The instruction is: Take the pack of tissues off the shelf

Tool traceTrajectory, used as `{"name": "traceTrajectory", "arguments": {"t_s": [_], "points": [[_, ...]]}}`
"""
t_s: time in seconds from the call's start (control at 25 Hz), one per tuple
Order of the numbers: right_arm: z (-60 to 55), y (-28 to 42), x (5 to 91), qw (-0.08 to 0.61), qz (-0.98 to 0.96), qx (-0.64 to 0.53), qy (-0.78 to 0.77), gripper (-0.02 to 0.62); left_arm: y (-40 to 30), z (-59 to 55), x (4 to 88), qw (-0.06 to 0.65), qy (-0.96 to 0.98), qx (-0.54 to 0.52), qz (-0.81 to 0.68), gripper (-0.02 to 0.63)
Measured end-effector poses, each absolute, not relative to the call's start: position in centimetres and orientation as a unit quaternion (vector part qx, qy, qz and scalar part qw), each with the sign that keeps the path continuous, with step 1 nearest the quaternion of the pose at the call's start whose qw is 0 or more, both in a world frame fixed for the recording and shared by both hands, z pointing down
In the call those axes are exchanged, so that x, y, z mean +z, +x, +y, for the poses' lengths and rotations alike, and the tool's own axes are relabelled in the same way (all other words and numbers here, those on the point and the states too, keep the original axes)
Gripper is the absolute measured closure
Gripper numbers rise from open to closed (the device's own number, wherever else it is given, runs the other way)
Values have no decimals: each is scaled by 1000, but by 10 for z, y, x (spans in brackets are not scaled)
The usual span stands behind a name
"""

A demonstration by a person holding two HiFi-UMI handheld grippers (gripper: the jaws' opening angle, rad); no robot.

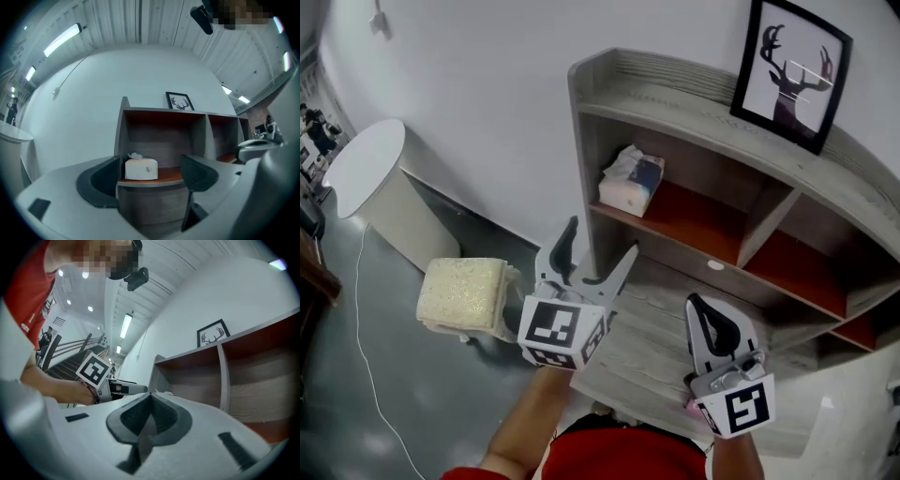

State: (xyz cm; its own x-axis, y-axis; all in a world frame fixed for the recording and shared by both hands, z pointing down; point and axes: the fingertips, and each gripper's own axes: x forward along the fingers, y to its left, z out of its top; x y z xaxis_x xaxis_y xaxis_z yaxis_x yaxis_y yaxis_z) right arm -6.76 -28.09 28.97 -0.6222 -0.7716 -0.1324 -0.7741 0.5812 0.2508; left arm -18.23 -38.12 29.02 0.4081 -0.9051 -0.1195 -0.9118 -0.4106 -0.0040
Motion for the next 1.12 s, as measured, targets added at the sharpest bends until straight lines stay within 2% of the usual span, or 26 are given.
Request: {"name": "traceTrajectory", "arguments": {"t_s": [0.48,0.92,1.12], "points": [[-308,-41,296,-4,881,139,-452,591,-161,-458,291,37,-839,0,542,196],[-304,-49,300,7,892,119,-436,591,-149,-492,311,33,-831,-68,550,170],[-302,-46,304,3,892,114,-438,591,-149,-502,324,53,-815,-102,568,170]]}}
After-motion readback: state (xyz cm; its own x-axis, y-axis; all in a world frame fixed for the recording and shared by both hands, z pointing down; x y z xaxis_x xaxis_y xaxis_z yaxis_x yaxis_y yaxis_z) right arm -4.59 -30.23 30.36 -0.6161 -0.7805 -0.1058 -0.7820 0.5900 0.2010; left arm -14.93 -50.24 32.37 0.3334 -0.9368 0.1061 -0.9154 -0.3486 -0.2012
